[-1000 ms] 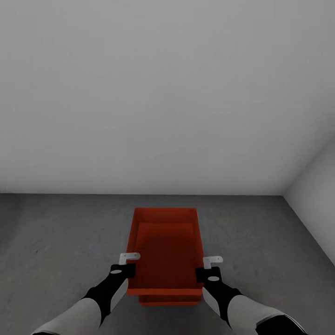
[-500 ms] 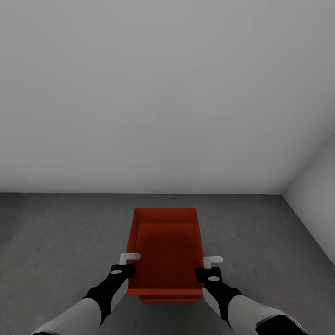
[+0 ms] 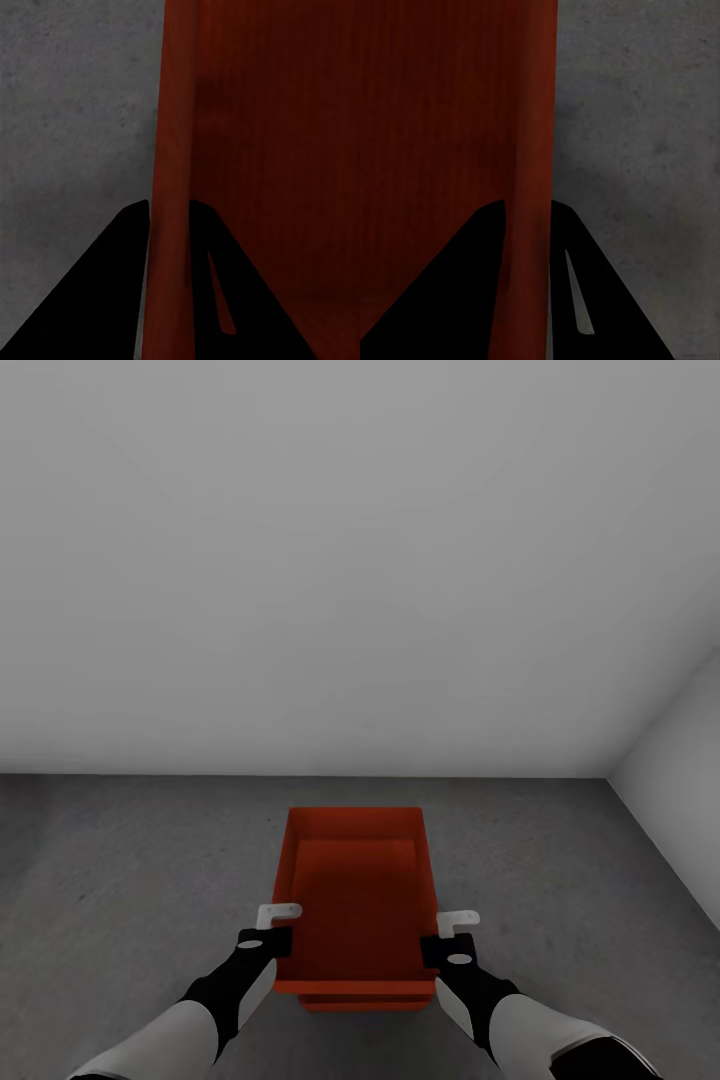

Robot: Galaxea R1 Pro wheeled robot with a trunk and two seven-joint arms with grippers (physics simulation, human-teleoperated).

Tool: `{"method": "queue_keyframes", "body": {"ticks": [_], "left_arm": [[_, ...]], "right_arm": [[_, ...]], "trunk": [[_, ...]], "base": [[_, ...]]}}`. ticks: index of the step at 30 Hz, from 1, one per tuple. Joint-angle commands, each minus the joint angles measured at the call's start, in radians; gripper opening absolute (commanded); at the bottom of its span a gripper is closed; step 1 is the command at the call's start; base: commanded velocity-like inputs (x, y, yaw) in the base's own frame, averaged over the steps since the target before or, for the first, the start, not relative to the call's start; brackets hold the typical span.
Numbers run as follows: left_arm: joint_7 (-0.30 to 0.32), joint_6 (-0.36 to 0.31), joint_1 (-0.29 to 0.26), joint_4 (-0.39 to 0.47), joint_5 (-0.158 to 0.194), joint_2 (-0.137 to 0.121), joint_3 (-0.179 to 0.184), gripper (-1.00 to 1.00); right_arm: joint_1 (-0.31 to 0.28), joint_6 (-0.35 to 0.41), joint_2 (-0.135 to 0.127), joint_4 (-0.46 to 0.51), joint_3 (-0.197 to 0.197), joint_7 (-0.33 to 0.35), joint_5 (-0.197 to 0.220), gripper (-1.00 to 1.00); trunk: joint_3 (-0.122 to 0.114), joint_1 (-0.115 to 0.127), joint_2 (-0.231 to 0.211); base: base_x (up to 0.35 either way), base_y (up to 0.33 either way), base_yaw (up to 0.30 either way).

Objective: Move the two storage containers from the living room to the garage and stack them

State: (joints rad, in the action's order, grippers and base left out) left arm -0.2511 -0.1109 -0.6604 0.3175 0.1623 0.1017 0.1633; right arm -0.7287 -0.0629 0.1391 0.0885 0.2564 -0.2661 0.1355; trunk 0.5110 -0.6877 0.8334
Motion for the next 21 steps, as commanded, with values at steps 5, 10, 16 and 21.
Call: {"method": "queue_keyframes", "body": {"ticks": [5,10,16,21], "left_arm": [[-0.03,-0.009,-0.001,0.075,0.048,0.0,-0.028,-1.0],[-0.029,-0.009,-0.001,0.073,0.048,0.0,-0.028,-1.0],[-0.029,-0.009,-0.001,0.074,0.049,0.0,-0.028,-1.0],[-0.028,-0.009,-0.001,0.075,0.049,0.0,-0.028,-1.0]], "right_arm": [[0.0,-0.004,0.033,-0.003,-0.025,-0.001,0.019,-1.0],[0.0,-0.004,0.033,-0.003,-0.025,-0.001,0.019,-1.0],[0.0,-0.004,0.033,-0.003,-0.025,-0.001,0.019,-1.0],[0.0,-0.004,0.033,-0.003,-0.025,-0.001,0.019,-1.0]], "trunk": [[0.001,0.0,0.001],[0.001,0.0,0.001],[0.001,0.0,0.001],[0.001,0.0,0.001]], "base": [[0.0,0.0,0.0],[0.0,0.0,0.0],[-0.05,-0.019,0.0],[-0.016,-0.007,0.0]]}}
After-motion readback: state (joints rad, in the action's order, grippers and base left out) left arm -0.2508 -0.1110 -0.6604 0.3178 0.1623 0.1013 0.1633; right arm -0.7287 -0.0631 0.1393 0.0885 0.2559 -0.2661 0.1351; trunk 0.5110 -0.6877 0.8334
